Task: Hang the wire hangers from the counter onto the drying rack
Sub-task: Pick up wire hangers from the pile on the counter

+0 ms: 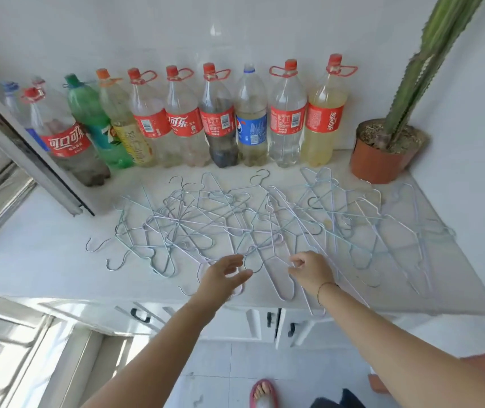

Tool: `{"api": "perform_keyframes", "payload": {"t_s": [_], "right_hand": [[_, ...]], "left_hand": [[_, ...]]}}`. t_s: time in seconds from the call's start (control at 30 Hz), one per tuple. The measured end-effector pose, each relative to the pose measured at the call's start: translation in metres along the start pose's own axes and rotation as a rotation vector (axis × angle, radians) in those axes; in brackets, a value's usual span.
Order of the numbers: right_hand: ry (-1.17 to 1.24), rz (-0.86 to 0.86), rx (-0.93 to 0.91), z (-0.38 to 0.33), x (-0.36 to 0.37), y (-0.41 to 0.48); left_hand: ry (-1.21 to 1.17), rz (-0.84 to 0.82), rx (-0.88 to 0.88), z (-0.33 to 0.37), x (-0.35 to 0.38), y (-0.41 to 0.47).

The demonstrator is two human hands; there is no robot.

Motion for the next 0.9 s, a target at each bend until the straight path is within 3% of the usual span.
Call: {"api": "perform_keyframes", "payload": {"t_s": [0.13,0.23,0.43,0.57,0.7,0.9], "right_hand": [[-0.153,-0.054,-0.013,0.005,0.012,0.019],[-0.141,-0.063,-0.002,0.010,0.013,0.025],[0.083,-0.030,-0.010,0.022,-0.010,0.022],[0.229,-0.016,-0.040,0.019,-0.030,0.019],[0.409,0.006,-0.074,0.013,-0.047,0.018],[0.637,0.018,-0.066,0.007,-0.069,0.021]], "left_hand": [[0.022,-0.014,-0.040,-0.002,0.001,0.024],[0.022,-0.009,-0.063,0.002,0.000,0.041],[0.022,0.098,-0.094,0.021,-0.004,0.085],[0.122,0.110,-0.049,0.040,-0.001,0.127],[0.070,0.122,-0.105,0.055,0.004,0.160],[0.091,-0.057,-0.242,0.075,0.013,0.193]]}}
Point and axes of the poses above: each hand's wrist, its own y-axis towards the middle knuckle, its own x-axis out of the palm, z = x × y, the point moved 1 cm from there along y, towards the middle knuckle, and after that the axes turned 5 degrees about -z, right-handed, at the moved point
